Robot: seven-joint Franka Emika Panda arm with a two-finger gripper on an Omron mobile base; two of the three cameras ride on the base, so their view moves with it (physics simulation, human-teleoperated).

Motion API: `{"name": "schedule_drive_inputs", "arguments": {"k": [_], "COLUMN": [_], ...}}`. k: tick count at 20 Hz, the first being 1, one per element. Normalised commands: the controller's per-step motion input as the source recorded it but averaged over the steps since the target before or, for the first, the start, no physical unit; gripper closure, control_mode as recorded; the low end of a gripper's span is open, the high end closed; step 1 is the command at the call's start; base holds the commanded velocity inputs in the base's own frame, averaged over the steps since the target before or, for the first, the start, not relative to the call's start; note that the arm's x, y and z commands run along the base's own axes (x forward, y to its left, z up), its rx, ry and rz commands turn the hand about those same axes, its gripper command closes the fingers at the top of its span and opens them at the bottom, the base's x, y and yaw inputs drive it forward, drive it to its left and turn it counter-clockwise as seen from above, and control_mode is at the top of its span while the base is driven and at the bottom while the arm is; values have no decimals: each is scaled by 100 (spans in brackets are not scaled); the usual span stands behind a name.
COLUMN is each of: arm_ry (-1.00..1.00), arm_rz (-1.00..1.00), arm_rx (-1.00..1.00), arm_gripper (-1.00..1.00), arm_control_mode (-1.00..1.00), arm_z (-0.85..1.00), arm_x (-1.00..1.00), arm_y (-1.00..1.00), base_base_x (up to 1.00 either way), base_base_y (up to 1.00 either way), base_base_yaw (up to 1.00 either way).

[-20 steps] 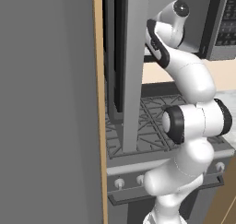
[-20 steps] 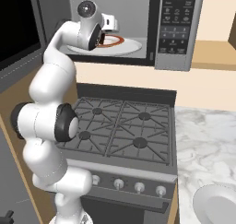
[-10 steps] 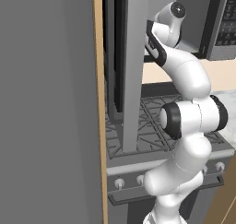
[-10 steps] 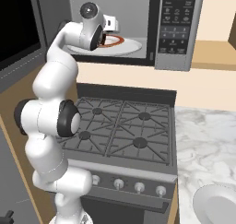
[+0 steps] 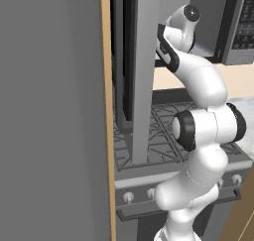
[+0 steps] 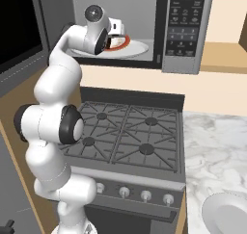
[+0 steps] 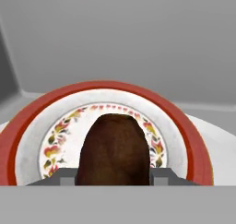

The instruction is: Pick the sweet potato from the counter and place it in the microwave. Then turn on the microwave.

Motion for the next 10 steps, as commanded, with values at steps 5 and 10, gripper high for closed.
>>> {"name": "schedule_drive_inputs", "arguments": {"k": [5,10], "arm_ry": [0,0], "arm_rz": [0,0], "arm_rx": [0,0], "arm_gripper": [100,-100], "arm_control_mode": [-100,-100], "arm_z": [0,0], "arm_x": [0,0], "arm_y": [0,0], "base_base_x": [0,0], "base_base_y": [0,0], "base_base_yaw": [0,0]}}
